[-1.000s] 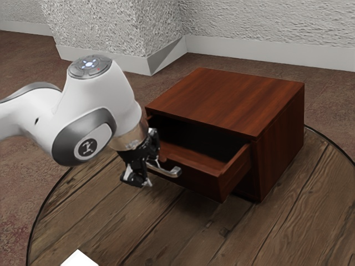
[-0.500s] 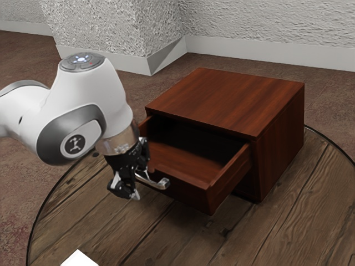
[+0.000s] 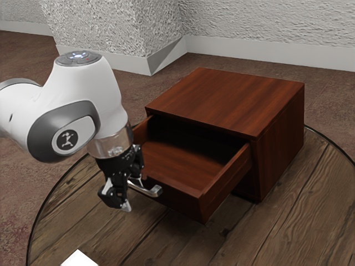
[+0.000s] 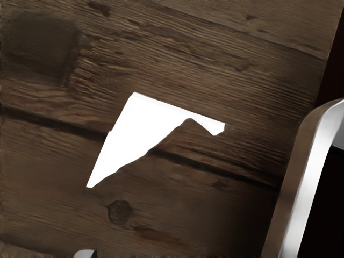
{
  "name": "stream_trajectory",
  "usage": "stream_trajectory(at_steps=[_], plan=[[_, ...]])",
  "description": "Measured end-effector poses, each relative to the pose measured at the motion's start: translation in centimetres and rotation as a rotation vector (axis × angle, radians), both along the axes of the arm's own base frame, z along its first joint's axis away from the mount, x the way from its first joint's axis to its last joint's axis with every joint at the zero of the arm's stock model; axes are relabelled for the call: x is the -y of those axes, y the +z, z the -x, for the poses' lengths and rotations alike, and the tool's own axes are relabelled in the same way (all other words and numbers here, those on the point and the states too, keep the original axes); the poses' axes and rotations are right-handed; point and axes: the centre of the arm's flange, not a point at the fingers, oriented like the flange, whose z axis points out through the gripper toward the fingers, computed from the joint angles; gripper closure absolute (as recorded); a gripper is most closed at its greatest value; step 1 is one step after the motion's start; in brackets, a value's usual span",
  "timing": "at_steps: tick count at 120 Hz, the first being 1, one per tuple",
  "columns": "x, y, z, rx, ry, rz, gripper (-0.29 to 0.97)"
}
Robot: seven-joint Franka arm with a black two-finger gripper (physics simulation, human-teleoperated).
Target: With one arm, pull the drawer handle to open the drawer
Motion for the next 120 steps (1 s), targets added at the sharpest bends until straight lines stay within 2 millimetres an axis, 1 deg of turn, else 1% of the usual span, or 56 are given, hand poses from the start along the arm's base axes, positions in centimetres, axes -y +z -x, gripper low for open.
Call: stream_trajectory(at_steps=[25, 37, 64, 75, 83, 89, 95, 99, 107, 111, 116, 120], plan=[[0.2, 0.0, 0.2, -0.022, -0.015, 0.003, 0.34], [0.2, 0.1, 0.3, -0.029, -0.022, 0.001, 0.31], [0.2, 1.3, 0.8, -0.023, -0.031, -0.001, 0.27], [0.3, 2.3, 0.8, -0.01, -0.036, -0.001, 0.27], [0.4, 2.6, 0.8, -0.006, -0.039, -0.001, 0.28], [0.6, 3.1, 0.7, 0.001, -0.045, -0.003, 0.32], [1.1, 3.8, 0.6, 0.014, -0.056, -0.004, 0.39], [1.9, 4.5, 0.5, 0.028, -0.07, -0.008, 0.43], [3.9, 6.9, 0.4, 0.071, -0.106, -0.015, 0.49], [4.5, 8.4, 0.5, 0.096, -0.118, -0.015, 0.49], [5.1, 10.1, 0.2, 0.126, -0.127, -0.011, 0.44], [5.3, 11.0, -0.1, 0.141, -0.13, -0.006, 0.39]])
